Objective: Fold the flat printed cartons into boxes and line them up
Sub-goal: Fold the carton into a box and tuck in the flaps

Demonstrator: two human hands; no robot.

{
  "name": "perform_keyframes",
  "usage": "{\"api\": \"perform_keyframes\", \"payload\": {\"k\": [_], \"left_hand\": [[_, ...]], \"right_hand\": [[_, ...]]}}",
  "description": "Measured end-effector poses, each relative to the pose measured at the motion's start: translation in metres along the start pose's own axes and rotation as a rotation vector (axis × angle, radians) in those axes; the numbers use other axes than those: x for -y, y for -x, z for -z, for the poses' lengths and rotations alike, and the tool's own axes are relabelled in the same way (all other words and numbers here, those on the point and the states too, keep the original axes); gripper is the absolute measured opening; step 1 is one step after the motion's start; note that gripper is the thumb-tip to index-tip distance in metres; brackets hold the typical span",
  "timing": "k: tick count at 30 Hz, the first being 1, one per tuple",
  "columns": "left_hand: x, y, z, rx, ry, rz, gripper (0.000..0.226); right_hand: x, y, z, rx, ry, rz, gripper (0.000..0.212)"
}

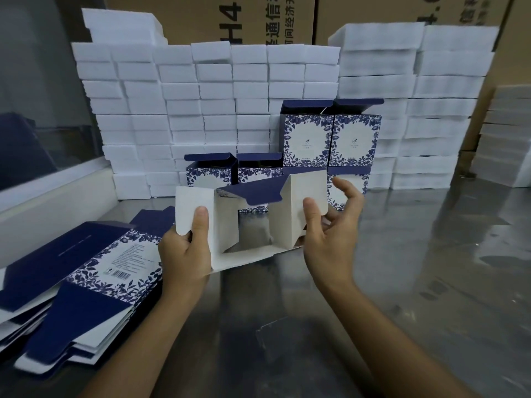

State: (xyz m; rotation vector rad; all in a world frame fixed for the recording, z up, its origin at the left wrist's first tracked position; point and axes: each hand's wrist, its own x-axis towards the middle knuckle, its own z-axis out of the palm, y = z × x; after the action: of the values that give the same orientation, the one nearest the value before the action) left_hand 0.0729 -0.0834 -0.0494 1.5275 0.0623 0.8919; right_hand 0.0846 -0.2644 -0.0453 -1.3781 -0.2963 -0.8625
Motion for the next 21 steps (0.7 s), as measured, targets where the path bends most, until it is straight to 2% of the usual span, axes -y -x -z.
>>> {"api": "perform_keyframes", "payload": {"k": [3, 5, 9, 11, 13, 17, 19, 21], "left_hand": [[-0.001, -0.002, 0.001, -0.049, -0.009, -0.006, 0.037], [-0.001, -0.004, 0.002, -0.097, -0.016, 0.012, 0.041], [-0.001, -0.01, 0.007, -0.181, -0.014, 0.102, 0.049], [-0.001, -0.012, 0.008, -0.212, 0.009, 0.129, 0.048], [-0.002, -0.013, 0.009, -0.228, 0.013, 0.128, 0.046], [-0.003, -0.011, 0.007, -0.254, 0.016, 0.108, 0.04], [-0.003, -0.009, 0.006, -0.256, 0.006, 0.117, 0.037], [-0.003, -0.007, 0.003, -0.243, -0.012, 0.121, 0.037]], "right_hand": [[-0.002, -0.002, 0.002, 0.023, 0.166, 0.149, 0.024], [-0.005, -0.001, 0.002, 0.099, 0.211, 0.153, 0.014], [-0.01, 0.004, 0.002, 0.298, 0.2, 0.062, 0.03], [-0.01, 0.005, 0.002, 0.388, 0.216, 0.059, 0.058], [-0.009, 0.005, 0.002, 0.459, 0.309, 0.072, 0.075], [-0.005, 0.01, 0.001, 0.618, 0.344, 0.057, 0.076], [-0.005, 0.013, 0.0, 0.593, 0.347, 0.078, 0.067], [-0.004, 0.013, -0.002, 0.469, 0.343, 0.064, 0.052]]}}
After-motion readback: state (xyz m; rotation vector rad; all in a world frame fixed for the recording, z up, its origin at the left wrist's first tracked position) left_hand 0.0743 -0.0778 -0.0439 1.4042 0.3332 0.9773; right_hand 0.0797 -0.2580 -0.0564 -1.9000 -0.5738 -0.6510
